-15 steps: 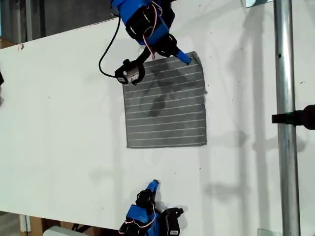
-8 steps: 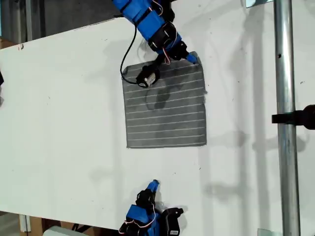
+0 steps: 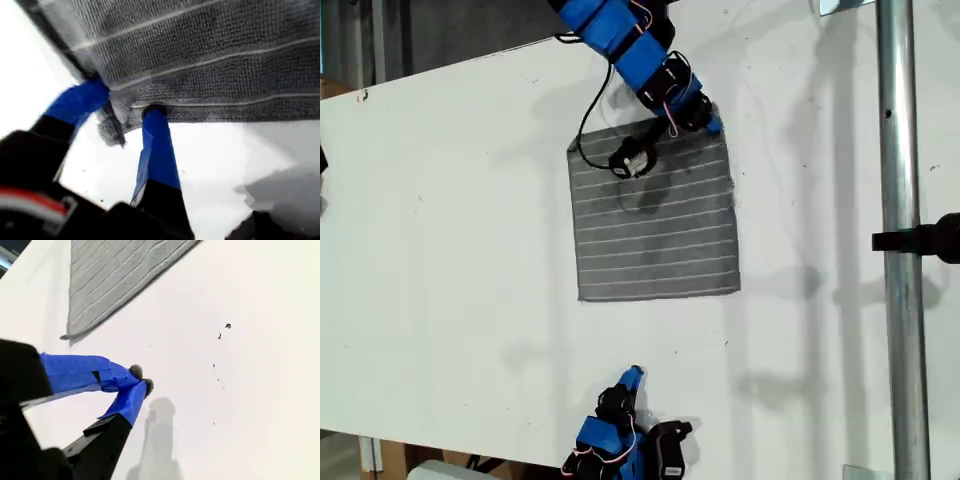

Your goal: Grasp corners of a towel and fold twice.

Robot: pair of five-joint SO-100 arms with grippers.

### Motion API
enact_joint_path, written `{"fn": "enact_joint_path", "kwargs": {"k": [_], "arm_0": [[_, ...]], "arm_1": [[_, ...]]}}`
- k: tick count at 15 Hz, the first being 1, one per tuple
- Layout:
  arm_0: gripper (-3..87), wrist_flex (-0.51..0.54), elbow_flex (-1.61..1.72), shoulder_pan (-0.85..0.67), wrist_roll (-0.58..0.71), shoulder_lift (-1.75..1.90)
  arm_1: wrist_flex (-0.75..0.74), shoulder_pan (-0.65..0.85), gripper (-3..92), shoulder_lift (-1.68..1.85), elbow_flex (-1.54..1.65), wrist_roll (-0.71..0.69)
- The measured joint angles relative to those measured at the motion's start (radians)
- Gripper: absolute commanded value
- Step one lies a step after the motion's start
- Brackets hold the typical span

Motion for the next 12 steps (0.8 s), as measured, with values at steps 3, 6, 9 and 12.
{"fn": "enact_joint_path", "kwargs": {"k": [3,6,9,12], "arm_0": [[-2.8,-0.028,-0.006,0.031,-0.025,0.000],[-2.9,-0.107,-0.084,0.095,-0.018,-0.011],[-2.9,-0.186,-0.434,0.149,0.048,-0.426],[-2.9,-0.209,-0.950,0.201,0.141,-1.106]], "arm_1": [[-0.051,0.041,-0.2,0.005,0.023,0.003],[-0.052,0.052,-0.2,0.029,0.035,-0.008],[-0.055,0.083,-0.2,0.032,0.037,-0.043],[-0.054,0.095,-0.2,0.032,0.035,-0.063]]}}
